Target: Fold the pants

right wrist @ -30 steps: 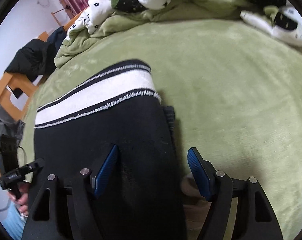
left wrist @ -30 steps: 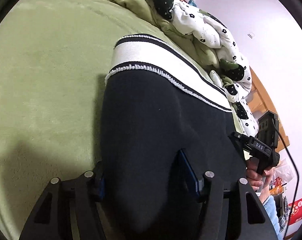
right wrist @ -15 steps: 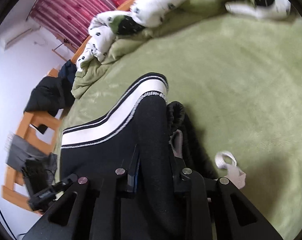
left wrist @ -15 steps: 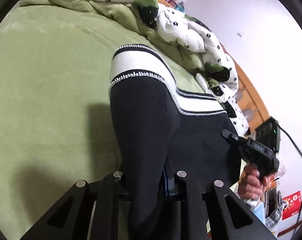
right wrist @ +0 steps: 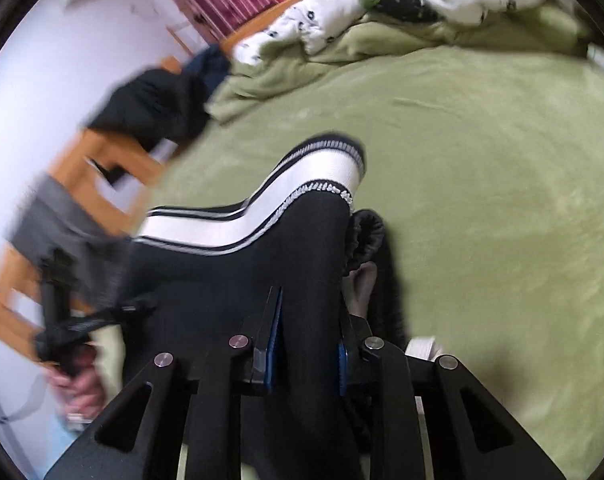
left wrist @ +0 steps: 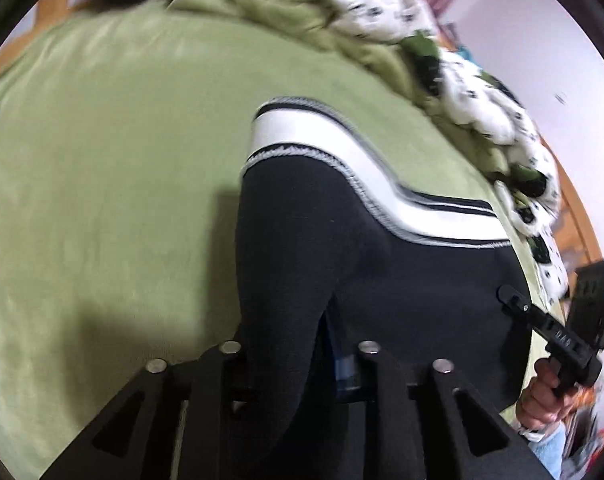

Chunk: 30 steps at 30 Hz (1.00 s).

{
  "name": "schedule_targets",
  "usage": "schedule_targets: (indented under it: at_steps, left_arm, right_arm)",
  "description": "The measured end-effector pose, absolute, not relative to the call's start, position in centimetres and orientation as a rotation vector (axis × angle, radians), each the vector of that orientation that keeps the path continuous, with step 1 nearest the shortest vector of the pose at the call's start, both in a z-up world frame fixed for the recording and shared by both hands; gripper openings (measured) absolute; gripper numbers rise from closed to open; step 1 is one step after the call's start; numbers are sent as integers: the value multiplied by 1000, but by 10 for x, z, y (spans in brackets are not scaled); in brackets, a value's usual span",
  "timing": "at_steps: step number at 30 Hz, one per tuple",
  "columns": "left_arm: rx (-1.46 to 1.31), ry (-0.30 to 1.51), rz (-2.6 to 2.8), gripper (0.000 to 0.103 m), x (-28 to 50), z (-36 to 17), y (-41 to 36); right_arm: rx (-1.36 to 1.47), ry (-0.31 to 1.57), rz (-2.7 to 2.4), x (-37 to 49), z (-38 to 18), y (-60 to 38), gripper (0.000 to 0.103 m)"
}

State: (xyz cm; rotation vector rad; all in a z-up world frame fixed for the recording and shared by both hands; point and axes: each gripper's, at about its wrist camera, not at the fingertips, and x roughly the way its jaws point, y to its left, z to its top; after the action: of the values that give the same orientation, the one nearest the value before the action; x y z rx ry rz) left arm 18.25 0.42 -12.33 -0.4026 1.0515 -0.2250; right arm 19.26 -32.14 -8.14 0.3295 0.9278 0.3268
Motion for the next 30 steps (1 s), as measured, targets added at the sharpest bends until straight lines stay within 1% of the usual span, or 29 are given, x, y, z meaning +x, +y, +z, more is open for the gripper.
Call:
schedule_targets:
  at_steps: [1,3,4,6,8,9,10,12,13,16,19,20,22,23,24,26,28,30]
  left_arm:
    - [-399,1077,-209,35,189,-127,3]
    - [-374,1060,-207,38,192,-123,0]
    - [-352,1051,-192,39,191,-120,1]
    - [-275,1014,-130,39,185,-109,-1]
    - [-225,952,-98,41,177,-96,-2]
    - [-204,920,-88,42,172,-89,0]
    - [-183,880,-78,46,170,-81,-1]
    - [-184,786,-98,52,170,-62,-4]
    - [-190,759,-109,53,173,-57,-6]
    - [-208,685,-159,53,186,-47,-18]
    - [-192,710,-186,53,204,-60,-33]
    - [-164,737,-180,53,210,-69,-37]
    - [-116,792,-154,52,220,-88,-42]
    - [-101,824,-144,52,227,-98,-44]
    - [-82,847,-124,53,233,-103,-47]
    - [-60,859,-117,56,238,-106,-50]
    - [-61,854,-129,64,235,-105,-52]
    - [-52,851,-132,64,237,-107,-54]
  right_arm:
    - [279,933,286,196,-89,-321,26]
    - [223,967,233,203,-106,-325,31]
    - [209,965,218,203,-106,-324,31]
    - [161,960,208,199,-98,-323,32]
    - [82,917,179,192,-85,-318,33]
    - [49,885,155,187,-78,-321,33]
    - [32,834,144,181,-66,-322,33]
    - [64,760,146,173,-48,-331,33]
    - [108,714,154,173,-38,-335,33]
    - [205,650,182,187,-24,-331,33]
    - [195,669,217,219,-30,-312,33]
    - [160,702,216,232,-43,-304,33]
    - [85,817,174,256,-77,-292,28]
    - [17,892,114,267,-102,-288,22]
    - [-24,895,83,271,-115,-286,22]
    - [9,861,105,266,-109,-292,22]
    - [37,860,109,264,-110,-297,22]
    - [24,857,111,263,-111,-297,23]
